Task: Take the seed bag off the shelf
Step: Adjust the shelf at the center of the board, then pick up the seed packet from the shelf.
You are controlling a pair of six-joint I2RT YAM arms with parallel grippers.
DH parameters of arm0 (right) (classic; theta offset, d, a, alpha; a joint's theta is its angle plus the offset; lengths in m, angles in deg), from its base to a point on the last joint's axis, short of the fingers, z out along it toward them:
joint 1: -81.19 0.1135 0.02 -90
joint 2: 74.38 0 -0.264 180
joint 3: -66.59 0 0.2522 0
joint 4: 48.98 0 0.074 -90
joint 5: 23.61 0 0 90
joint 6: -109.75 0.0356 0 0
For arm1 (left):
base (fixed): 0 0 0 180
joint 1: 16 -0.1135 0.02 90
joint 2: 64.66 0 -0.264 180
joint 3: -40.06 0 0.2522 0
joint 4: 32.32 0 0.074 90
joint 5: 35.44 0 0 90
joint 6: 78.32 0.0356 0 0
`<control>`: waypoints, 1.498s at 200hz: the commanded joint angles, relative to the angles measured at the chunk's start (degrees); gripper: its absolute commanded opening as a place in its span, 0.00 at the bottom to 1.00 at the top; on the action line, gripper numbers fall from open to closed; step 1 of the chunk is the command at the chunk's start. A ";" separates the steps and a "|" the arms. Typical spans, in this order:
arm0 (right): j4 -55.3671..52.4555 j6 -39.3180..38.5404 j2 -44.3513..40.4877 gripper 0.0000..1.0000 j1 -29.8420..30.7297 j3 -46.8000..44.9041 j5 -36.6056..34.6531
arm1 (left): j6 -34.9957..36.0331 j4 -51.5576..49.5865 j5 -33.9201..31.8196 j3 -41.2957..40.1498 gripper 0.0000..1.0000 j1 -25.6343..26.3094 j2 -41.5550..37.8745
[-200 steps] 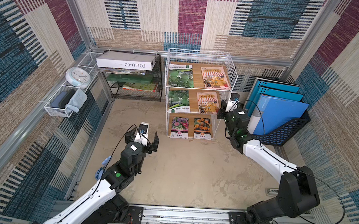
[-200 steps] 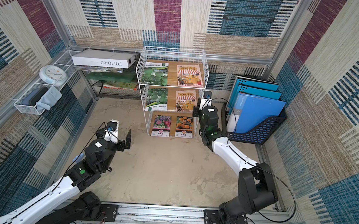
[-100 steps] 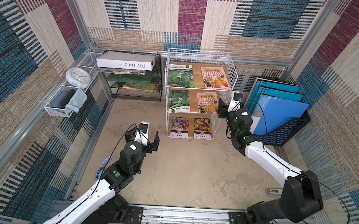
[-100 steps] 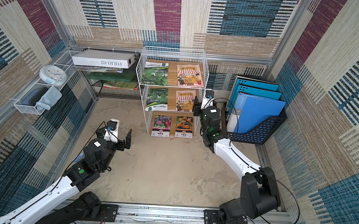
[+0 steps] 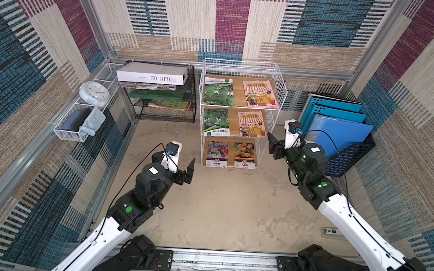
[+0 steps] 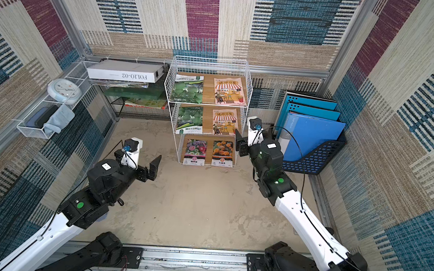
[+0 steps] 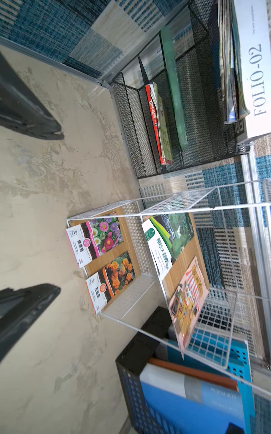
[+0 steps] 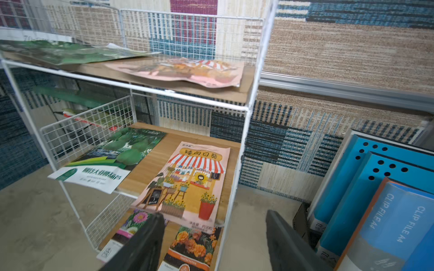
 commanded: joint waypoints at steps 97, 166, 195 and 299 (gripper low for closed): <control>-26.96 -33.78 13.12 0.64 8.51 33.72 4.66 | 1.98 -6.81 24.04 15.86 0.99 2.08 12.26; -31.73 -43.31 25.51 0.58 8.62 48.03 0.30 | -2.39 -8.21 22.33 18.50 0.99 2.43 15.27; -33.11 -44.62 28.34 0.55 8.80 50.24 -0.72 | -3.36 -9.30 20.93 19.27 0.99 2.52 15.72; -28.02 -45.54 30.77 0.49 8.82 49.56 -3.17 | -4.20 -10.50 19.37 19.45 0.99 2.65 15.17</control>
